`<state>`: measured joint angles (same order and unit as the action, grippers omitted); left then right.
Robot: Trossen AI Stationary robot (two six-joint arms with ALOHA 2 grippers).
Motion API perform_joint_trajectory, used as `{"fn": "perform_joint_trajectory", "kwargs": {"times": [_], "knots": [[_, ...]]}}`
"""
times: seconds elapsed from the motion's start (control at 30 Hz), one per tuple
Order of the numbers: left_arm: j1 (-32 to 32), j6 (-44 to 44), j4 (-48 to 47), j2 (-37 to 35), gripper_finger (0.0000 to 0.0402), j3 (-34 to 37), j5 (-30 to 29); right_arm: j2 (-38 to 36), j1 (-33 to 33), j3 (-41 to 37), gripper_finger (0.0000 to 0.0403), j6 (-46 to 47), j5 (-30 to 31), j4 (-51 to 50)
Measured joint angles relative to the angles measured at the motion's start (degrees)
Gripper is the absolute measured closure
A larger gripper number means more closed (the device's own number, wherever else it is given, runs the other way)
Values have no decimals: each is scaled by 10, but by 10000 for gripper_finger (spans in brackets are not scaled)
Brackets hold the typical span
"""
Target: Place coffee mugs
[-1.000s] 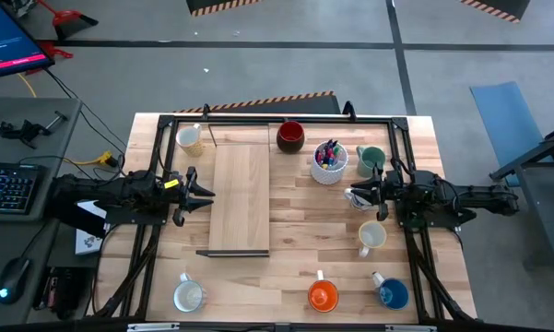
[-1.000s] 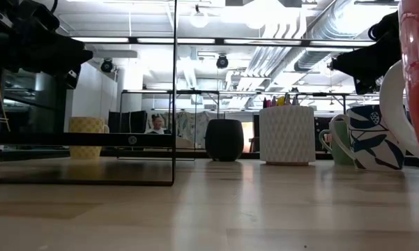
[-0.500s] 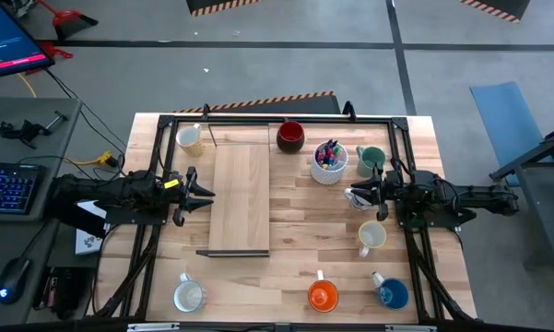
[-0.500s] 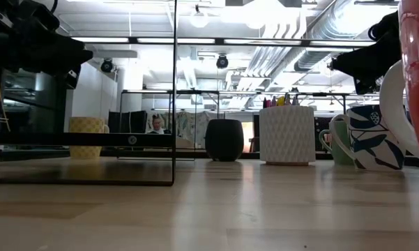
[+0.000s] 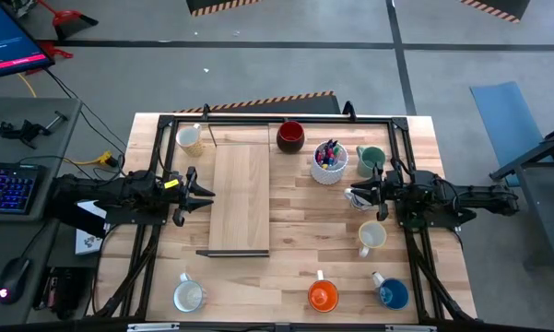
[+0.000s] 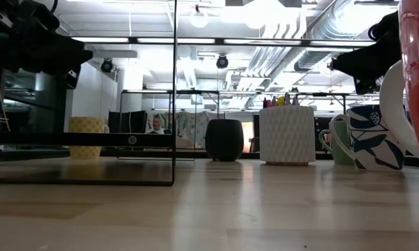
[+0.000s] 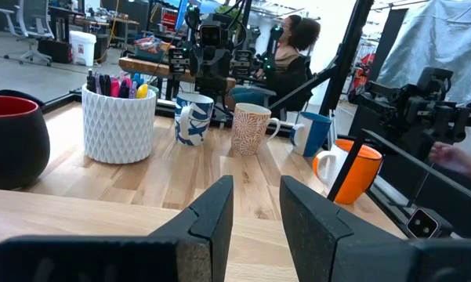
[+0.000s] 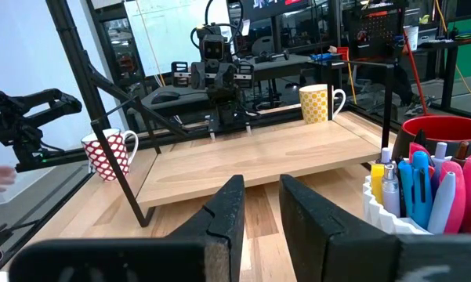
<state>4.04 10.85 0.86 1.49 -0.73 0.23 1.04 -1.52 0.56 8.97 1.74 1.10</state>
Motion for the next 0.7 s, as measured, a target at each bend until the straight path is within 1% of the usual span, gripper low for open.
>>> {"fn": "perform_joint_trajectory", "kwargs": {"times": [0.4,0.6,0.7], "knots": [[0,-9,8,0,304,0,0,0,0,0,336,-3,0,1],[0,39,25,0,304,0,0,0,0,0,336,16,0,1],[0,56,24,0,304,0,0,0,0,0,336,44,0,1]]}}
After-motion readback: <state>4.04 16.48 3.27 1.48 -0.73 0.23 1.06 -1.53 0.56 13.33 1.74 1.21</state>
